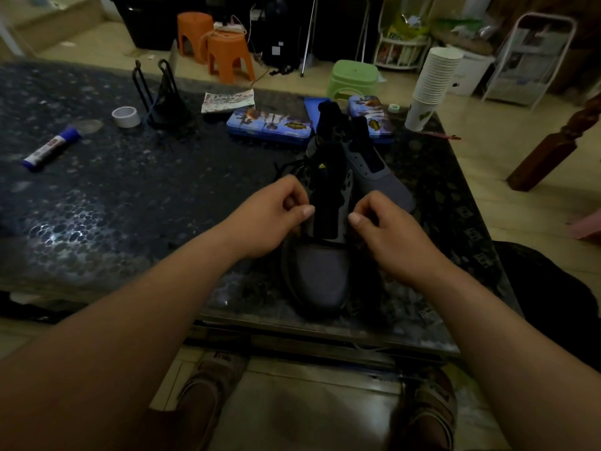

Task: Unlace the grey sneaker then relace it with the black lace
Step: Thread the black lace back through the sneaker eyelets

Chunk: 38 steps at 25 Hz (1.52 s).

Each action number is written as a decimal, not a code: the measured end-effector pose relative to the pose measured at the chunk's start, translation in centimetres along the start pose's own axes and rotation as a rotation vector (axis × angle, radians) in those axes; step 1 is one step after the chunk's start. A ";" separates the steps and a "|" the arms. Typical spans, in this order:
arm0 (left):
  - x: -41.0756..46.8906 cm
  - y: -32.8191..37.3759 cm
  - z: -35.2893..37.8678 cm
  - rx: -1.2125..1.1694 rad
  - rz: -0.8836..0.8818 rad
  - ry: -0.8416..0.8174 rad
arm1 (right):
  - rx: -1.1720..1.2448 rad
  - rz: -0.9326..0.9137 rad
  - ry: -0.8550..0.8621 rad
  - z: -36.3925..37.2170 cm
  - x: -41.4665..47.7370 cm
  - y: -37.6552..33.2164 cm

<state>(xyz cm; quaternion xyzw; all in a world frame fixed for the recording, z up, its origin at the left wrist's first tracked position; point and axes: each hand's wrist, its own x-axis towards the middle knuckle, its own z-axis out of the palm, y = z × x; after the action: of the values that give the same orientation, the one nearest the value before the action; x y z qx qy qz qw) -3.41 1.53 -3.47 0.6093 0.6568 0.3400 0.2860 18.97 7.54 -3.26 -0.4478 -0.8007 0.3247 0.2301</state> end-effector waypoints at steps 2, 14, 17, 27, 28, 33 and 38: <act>0.4 0.6 -0.2 0.018 0.035 0.076 | 0.053 -0.041 0.050 -0.1 0.4 -0.6; 0.1 2.0 -0.8 0.445 0.079 -0.038 | -0.238 -0.114 -0.094 -1.7 1.2 -1.4; 0.0 3.0 -0.7 0.533 0.056 0.010 | -0.342 -0.139 -0.091 -1.8 1.2 -1.7; 0.2 4.9 1.3 0.826 -0.148 -0.048 | -0.750 -0.013 -0.115 0.8 1.2 -3.8; 0.4 4.6 1.4 0.770 -0.155 -0.067 | -0.671 0.004 -0.122 0.8 1.5 -3.6; 1.4 2.6 0.8 0.439 -0.023 -0.074 | -0.327 0.018 -0.188 0.1 3.1 -2.4; 1.6 1.7 -0.6 0.328 0.072 -0.135 | -0.068 0.001 -0.230 -0.6 2.5 -1.6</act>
<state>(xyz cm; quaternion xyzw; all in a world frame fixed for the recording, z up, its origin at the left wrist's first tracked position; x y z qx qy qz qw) -2.98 3.06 -1.67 0.6923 0.6605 0.1967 0.2141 17.17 9.28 -1.52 -0.4157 -0.8320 0.3467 0.1212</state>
